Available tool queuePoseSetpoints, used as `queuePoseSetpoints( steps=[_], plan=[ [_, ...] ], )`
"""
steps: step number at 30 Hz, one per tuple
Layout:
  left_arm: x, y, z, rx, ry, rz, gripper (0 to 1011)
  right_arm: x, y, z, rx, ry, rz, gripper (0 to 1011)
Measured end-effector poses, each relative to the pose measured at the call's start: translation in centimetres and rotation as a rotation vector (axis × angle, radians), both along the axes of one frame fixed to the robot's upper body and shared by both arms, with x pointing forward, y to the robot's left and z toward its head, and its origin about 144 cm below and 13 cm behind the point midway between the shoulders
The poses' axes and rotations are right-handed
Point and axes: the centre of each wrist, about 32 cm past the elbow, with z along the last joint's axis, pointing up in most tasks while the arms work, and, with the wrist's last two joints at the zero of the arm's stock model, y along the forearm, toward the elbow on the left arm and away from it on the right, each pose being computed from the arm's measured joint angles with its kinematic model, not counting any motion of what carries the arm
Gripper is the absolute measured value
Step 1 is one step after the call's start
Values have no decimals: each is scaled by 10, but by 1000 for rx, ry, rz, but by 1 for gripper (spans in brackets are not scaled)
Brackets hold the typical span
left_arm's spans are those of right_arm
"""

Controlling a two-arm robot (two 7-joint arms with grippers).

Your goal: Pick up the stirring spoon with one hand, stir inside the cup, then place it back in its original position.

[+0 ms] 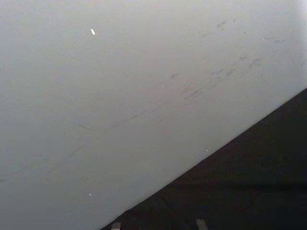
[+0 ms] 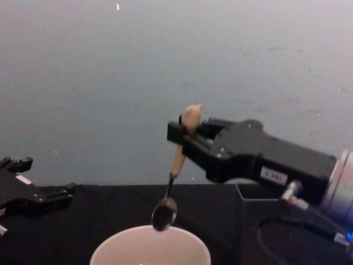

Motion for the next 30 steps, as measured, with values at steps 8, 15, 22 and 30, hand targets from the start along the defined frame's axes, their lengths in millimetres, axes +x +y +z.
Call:
queuePoseSetpoints(
  steps=[8, 15, 22, 30],
  plan=[
    [0, 0, 0, 0, 0, 0, 1001, -2, -4, 19, 11, -38, -17, 174],
    [0, 0, 0, 0, 0, 0, 1001, -1, -19, 34, 4, -64, -96, 174],
    [0, 0, 0, 0, 0, 0, 1001, -1, -33, 40, -2, -80, -184, 174],
    [0, 0, 0, 0, 0, 0, 1001, -6, -47, 47, -11, -87, -281, 174]
  ],
)
